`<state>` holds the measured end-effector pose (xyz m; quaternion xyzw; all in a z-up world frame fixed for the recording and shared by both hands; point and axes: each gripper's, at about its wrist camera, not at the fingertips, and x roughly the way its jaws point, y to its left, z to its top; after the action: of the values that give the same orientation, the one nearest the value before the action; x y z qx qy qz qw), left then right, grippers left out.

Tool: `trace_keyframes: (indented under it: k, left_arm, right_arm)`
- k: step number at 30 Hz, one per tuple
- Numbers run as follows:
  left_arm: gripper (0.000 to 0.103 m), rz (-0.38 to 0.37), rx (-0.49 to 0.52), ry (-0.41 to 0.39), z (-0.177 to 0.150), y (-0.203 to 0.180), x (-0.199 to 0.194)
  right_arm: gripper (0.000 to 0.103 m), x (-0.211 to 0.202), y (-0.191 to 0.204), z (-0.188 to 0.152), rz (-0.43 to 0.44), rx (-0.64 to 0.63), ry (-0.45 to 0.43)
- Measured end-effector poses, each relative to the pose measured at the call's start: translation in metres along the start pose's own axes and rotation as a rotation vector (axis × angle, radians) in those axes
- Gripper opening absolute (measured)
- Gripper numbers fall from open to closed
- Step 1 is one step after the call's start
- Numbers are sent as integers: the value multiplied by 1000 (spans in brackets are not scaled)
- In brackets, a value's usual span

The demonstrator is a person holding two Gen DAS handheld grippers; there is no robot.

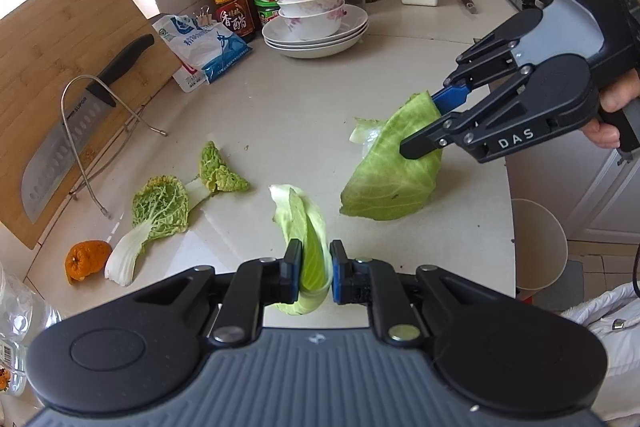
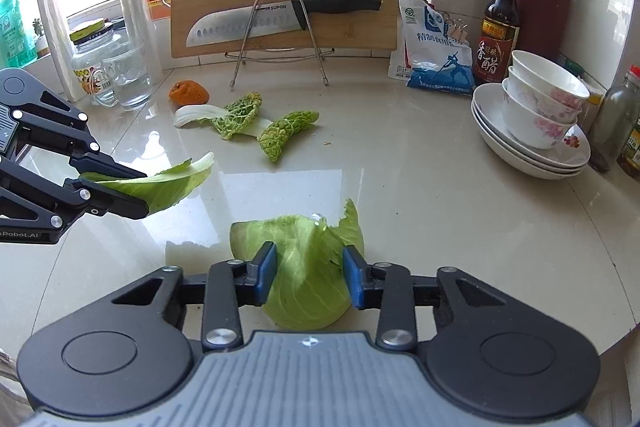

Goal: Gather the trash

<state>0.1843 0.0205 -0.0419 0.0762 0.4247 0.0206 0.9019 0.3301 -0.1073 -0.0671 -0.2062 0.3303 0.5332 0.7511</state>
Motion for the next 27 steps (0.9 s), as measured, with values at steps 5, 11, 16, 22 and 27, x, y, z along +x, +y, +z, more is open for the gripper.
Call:
trace_keyframes:
  k: [5,11,16,22,27]
  left_arm:
    - [12,-3,6,-8,-1,-4,-2]
    - [12,-7,10,-8,-1,-6,-3]
    - [13,0,11,-2,-1,-7,-4]
    - [13,5,12,-9,0,-10,-5]
    - [13,13,5,-9,-2,-10,-6]
  right_arm:
    - [16,-17,-3,4,-10,-5,-19]
    - [18,-11,-3,-8,-19,-10,24]
    - [5,-22,-3,-12,-36,18,-1]
    - [4,-36,-4,16,-48,-9,-93]
    - [4,-33,2,42,-18,-21,-172]
